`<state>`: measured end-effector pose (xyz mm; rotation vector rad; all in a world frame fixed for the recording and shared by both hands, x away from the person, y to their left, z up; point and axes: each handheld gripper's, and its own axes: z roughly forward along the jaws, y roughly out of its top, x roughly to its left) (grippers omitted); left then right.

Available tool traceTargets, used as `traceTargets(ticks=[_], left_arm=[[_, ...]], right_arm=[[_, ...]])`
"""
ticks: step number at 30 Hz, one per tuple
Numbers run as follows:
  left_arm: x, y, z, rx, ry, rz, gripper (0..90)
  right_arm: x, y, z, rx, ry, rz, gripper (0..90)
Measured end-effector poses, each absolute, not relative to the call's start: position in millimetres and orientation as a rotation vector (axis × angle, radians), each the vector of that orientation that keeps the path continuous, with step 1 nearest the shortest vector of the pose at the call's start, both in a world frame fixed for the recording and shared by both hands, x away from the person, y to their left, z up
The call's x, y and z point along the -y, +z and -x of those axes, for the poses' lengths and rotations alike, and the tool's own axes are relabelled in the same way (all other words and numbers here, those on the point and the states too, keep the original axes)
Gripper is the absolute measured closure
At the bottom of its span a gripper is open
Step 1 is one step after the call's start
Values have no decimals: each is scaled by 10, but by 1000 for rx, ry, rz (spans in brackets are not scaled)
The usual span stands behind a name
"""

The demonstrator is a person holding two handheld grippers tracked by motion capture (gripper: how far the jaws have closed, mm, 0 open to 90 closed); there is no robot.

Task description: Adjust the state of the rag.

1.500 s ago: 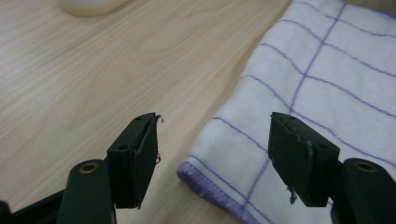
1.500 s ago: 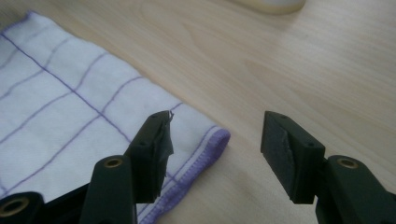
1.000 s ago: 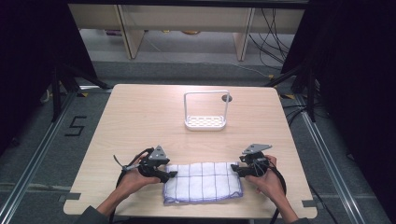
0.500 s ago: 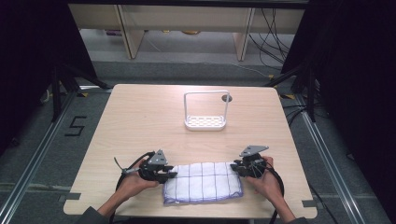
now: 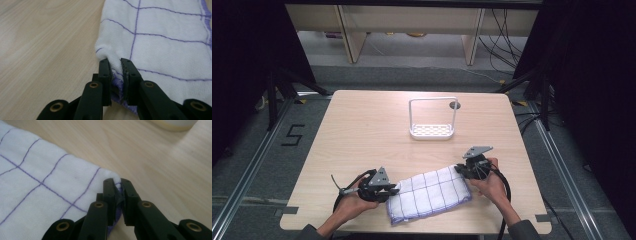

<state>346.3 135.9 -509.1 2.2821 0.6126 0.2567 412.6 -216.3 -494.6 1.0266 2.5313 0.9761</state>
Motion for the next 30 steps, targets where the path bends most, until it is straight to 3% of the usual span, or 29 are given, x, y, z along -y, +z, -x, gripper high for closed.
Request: traceTargets(ticks=[11,30], left_arm=[[-1317,-5072,-3199,-575,277,-2277,787],[-986,-5090,-2883,-477,276,-2237,782]], right_arm=[[1862,-4925,-4561,-2585,979,-946,839],[1364,-4834,-4921,-2704,947,-794,841]])
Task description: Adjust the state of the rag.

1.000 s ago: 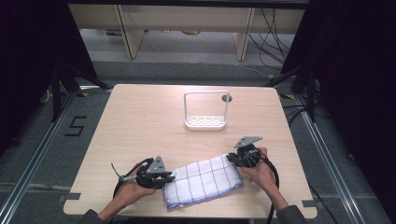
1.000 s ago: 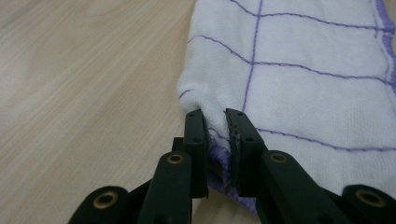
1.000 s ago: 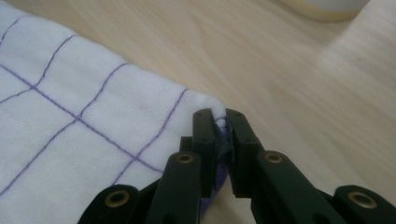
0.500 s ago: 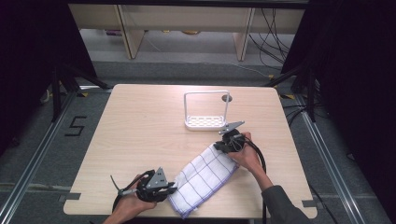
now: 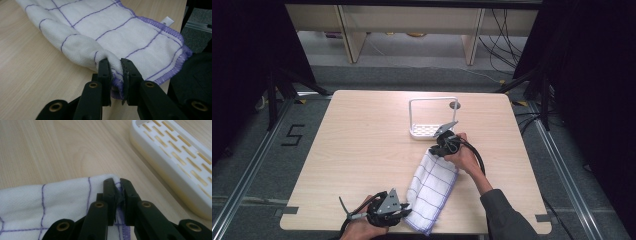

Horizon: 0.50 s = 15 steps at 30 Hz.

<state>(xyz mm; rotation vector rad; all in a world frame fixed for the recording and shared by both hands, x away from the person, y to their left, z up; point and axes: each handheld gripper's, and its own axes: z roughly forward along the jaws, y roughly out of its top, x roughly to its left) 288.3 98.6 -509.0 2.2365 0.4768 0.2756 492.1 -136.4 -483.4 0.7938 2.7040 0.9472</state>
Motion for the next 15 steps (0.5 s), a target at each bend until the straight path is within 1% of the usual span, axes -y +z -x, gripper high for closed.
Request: traceTargets(ticks=[2,5,6,8,10,11,13,15], left_arm=[[-930,-5106,-2857,-471,283,-2234,781],[-827,-5111,-2835,-455,266,-2222,776],[-776,-5119,-2807,-472,251,-2200,772],[-734,-5131,-2790,-452,254,-2201,756],[-704,-5136,-2773,-445,246,-2188,723],[-703,-5129,-2767,-459,217,-2172,687],[-727,-5103,-2775,-473,200,-2165,599],[-753,-5079,-2789,-504,208,-2105,515]], right_arm=[[1308,-4834,-4932,-2704,943,-783,841],[1218,-4846,-4939,-2712,936,-746,841],[1187,-4852,-4941,-2721,935,-727,841],[1124,-4865,-4946,-2730,912,-710,839],[1067,-4881,-4939,-2733,908,-698,820],[1050,-4885,-4947,-2725,911,-677,776],[1054,-4866,-4942,-2666,939,-770,629],[1101,-4814,-4946,-2625,984,-832,592]])
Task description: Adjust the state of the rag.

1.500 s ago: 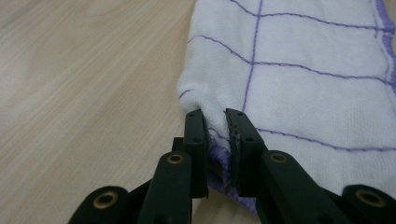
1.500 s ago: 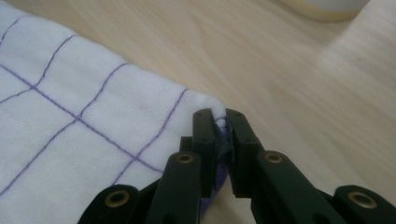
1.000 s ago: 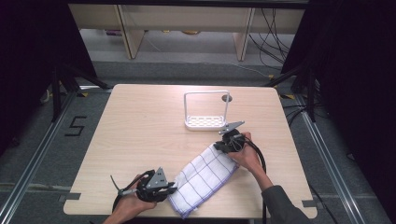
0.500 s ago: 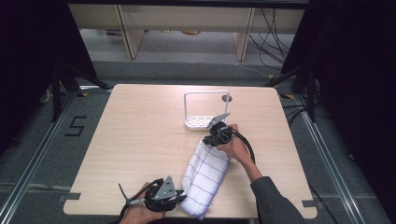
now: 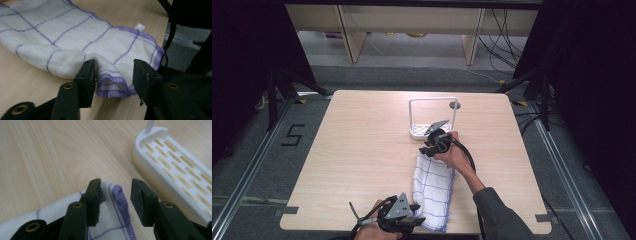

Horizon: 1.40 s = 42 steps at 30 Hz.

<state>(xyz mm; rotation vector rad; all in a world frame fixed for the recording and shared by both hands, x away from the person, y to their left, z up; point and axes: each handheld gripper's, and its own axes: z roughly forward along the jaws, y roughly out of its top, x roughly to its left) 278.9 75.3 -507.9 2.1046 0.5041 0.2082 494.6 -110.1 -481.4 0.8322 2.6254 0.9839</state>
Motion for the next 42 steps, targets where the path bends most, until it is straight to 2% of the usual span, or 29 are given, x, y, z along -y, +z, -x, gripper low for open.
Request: traceTargets(ticks=[4,8,12,16,21,23,30,36,42], left_arm=[[-864,-4992,-2886,-556,215,-2033,453],[-987,-4908,-3025,-620,189,-1987,421],[-998,-4813,-3192,-642,234,-1977,415],[-940,-4734,-3544,-647,260,-2029,412],[-846,-4743,-4006,-721,298,-2045,413],[-779,-4777,-4210,-757,264,-2076,411],[-561,-4900,-4640,-815,301,-2142,407],[-396,-4995,-4796,-837,289,-2172,419],[-259,-5073,-4878,-801,273,-2196,518]], right_arm=[[1320,-4590,-4838,-2578,1041,-932,515],[1611,-4515,-4669,-2526,1037,-955,447],[1844,-4525,-4590,-2471,1068,-1022,451],[2020,-4526,-4541,-2448,1025,-1111,441],[2116,-4662,-4449,-2417,987,-1189,418],[2155,-4697,-4413,-2429,949,-1232,417],[2137,-4811,-4391,-2435,884,-1295,416],[2095,-4843,-4392,-2428,893,-1293,411],[2072,-4871,-4388,-2421,897,-1310,412]])
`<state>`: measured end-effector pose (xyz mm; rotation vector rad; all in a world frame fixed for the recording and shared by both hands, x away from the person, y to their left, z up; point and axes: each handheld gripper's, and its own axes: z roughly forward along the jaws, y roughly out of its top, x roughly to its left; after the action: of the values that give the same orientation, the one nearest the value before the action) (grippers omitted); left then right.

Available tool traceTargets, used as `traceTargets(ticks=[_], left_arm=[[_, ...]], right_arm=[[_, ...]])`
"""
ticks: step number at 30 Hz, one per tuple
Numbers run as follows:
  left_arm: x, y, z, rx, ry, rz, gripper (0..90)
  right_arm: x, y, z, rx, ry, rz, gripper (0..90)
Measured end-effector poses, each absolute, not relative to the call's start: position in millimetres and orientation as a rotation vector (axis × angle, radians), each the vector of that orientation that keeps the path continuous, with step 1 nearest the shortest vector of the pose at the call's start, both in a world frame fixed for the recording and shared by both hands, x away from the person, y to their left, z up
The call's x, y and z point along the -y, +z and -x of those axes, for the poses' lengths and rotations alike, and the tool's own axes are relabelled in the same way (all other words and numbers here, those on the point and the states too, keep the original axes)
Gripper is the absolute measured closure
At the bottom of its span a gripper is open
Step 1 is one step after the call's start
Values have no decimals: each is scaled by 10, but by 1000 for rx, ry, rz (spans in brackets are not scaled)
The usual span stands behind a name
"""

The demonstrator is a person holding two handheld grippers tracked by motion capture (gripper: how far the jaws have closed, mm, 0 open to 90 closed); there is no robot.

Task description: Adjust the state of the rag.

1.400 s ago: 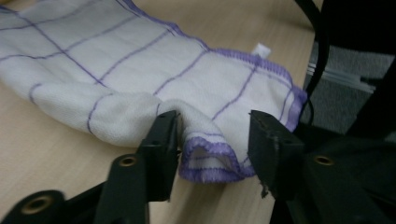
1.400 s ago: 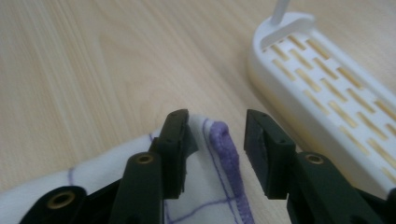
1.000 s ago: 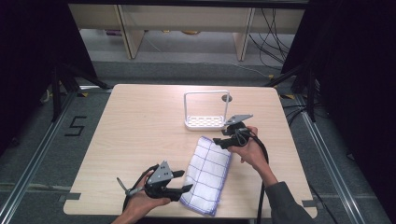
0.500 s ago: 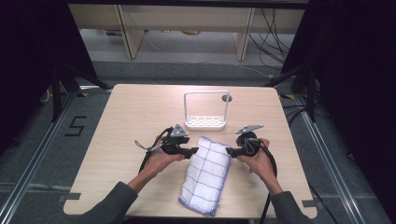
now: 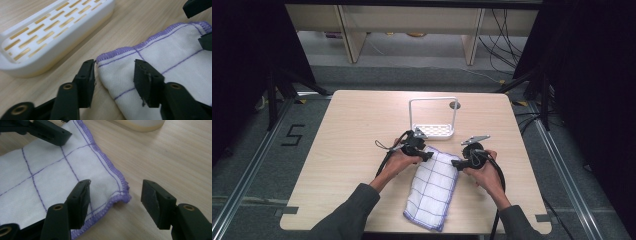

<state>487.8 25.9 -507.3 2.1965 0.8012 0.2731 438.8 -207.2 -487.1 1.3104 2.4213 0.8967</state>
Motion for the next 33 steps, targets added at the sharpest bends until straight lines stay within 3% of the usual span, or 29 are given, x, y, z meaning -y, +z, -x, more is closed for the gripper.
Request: traceTargets(ticks=[6,8,29,33], left_arm=[[-271,-5089,-4879,-761,268,-2204,790],[-303,-5086,-4876,-757,268,-2202,826],[-765,-5152,-4621,-793,293,-2122,824],[-785,-5134,-4615,-800,289,-2119,819]], right_arm=[[2096,-4860,-4394,-2420,882,-1300,405],[2097,-4850,-4389,-2423,884,-1321,405],[1764,-4930,-4527,-2467,911,-1251,434],[1703,-4977,-4539,-2500,896,-1217,491]])
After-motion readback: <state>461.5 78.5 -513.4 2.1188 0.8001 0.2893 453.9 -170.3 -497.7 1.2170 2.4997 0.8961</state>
